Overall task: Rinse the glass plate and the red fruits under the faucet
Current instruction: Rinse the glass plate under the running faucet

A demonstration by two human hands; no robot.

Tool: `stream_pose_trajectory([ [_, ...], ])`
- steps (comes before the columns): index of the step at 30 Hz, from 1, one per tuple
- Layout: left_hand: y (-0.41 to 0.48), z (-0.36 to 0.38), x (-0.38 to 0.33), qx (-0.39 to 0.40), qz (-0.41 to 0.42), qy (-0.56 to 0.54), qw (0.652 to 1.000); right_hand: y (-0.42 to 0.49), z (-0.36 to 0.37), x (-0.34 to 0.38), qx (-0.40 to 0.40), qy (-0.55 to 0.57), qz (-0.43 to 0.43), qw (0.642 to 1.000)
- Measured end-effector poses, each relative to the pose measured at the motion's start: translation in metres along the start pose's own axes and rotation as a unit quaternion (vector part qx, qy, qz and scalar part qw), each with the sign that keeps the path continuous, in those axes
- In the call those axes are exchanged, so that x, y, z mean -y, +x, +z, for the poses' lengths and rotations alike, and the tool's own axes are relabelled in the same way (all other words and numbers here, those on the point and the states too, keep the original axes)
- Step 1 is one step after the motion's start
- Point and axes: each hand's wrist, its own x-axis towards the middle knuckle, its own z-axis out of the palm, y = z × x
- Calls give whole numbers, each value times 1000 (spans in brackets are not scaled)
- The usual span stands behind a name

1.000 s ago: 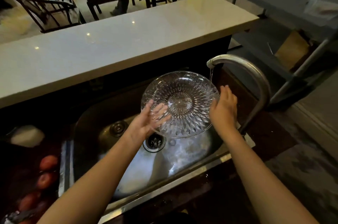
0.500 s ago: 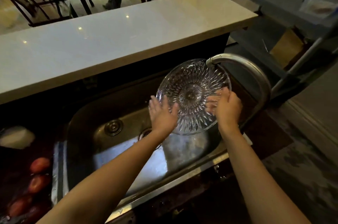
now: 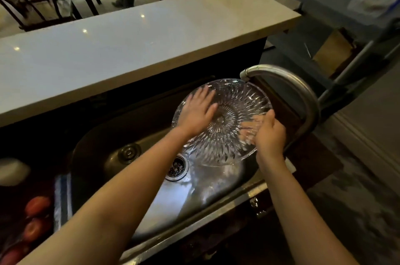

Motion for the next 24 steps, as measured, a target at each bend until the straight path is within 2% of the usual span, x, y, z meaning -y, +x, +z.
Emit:
stream_pose_trajectory([
  [4,-52,17,-1,55,-12,-26,998,4,2,5,-21,-19,-50,998],
  [8,-62,27,-50,50,97,-70,992,2,9,0,-31,-55,-56,996],
  [10,-41,20,-58,26,104,-45,993,-1,12,-1,-19,-45,-29,998],
  [15,4,-9,-16,-17,-3,57,998,-7,6,-1,13,14,-4,1000],
  [17,-2,-13,3,-42,-5,98,994,-8,4,-3,20,12,-16,1000],
  [21,-36,-11,14,-121,-33,24,992,-12,3,-9,60,23,-36,997],
  [23,-53,-13,24,-136,-99,-11,986,-10,1,-9,60,30,-34,997],
  [24,-60,-18,29,-115,-155,-53,980,-7,-1,-9,59,36,-27,997],
])
